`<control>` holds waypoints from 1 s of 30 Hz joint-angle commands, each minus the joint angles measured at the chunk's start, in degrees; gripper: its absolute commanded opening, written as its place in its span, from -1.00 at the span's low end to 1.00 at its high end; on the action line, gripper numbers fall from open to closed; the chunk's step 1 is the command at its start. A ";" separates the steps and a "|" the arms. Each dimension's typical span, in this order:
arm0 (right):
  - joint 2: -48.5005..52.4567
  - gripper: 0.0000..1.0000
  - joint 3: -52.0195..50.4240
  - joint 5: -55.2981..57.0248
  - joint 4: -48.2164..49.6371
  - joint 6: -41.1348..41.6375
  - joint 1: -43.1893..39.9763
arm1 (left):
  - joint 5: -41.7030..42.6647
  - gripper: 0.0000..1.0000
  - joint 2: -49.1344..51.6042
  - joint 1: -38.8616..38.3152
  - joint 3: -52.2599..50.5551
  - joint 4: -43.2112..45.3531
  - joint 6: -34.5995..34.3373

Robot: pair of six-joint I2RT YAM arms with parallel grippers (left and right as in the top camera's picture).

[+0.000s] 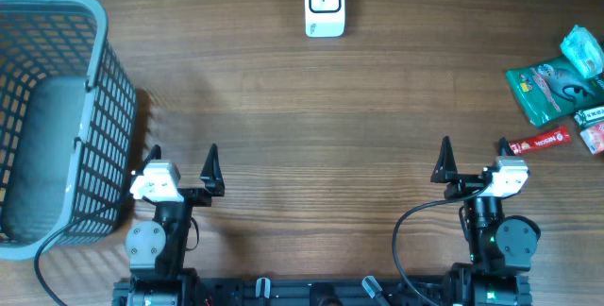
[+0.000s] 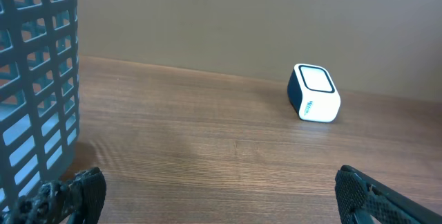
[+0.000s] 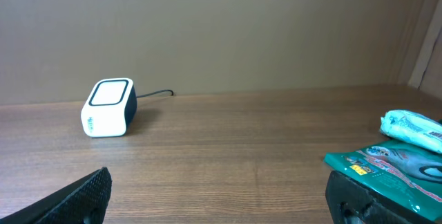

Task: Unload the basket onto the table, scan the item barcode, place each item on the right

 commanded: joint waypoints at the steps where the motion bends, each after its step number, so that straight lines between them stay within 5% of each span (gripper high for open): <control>1: -0.76 0.99 -0.09 -0.87 0.13 0.39 0.11 | 0.90 1.00 -0.66 -0.04 -0.79 0.33 1.29; 30: -0.76 0.99 -0.09 -0.87 0.13 0.39 0.13 | 0.85 1.00 -0.46 1.88 -0.79 0.61 1.33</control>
